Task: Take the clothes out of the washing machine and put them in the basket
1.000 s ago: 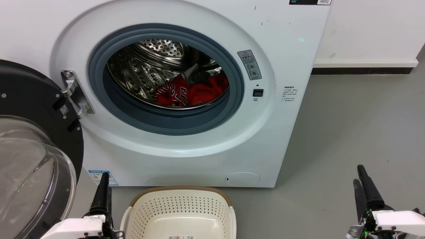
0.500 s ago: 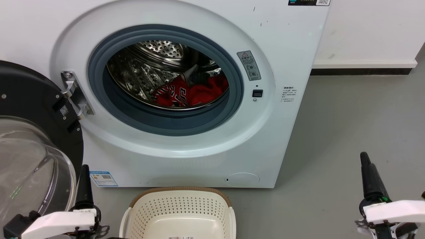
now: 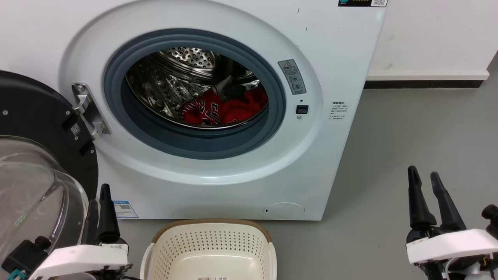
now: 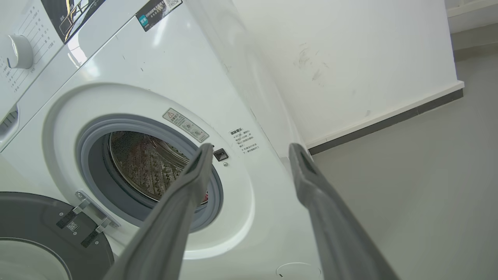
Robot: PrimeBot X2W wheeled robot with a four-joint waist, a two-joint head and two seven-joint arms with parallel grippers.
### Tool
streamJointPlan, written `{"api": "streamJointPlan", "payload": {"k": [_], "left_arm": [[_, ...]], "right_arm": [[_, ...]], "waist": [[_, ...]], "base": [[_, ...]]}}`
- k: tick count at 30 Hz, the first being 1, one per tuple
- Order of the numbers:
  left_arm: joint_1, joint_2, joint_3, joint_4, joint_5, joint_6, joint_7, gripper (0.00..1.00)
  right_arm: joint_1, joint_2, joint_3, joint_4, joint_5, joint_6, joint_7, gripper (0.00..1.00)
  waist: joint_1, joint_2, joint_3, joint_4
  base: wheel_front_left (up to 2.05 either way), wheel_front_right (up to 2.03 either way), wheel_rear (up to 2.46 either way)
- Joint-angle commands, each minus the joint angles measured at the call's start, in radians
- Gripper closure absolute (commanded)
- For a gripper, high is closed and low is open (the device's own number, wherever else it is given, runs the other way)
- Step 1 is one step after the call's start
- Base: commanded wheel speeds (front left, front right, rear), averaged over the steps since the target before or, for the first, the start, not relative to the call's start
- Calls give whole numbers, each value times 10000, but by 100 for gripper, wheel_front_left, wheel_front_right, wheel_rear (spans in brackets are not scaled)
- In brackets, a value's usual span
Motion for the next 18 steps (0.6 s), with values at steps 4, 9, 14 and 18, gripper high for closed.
{"api": "streamJointPlan", "payload": {"k": [4, 9, 14, 18], "left_arm": [[122, 25, -314, -301, 1006, -109, -211, 0], [240, 27, -644, -369, 2068, -46, -358, 0], [304, 29, -986, -484, 3094, 34, -492, 0], [367, 30, -1176, -470, 3815, 150, -601, 0]], "right_arm": [[86, -68, 206, -388, -1040, 0, -218, 0], [178, -71, 314, -586, -1797, 0, -361, 0], [329, -75, 361, -647, -2527, 0, -501, 0], [429, -77, 367, -569, -2917, 0, -609, 0]], "waist": [[0, 0, -15, -3], [0, 0, -19, -16], [0, 0, -35, -25], [0, 0, -58, -25]], "base": [[0, 0, 0], [0, 0, 0], [0, 0, 0], [0, 0, 0]]}}
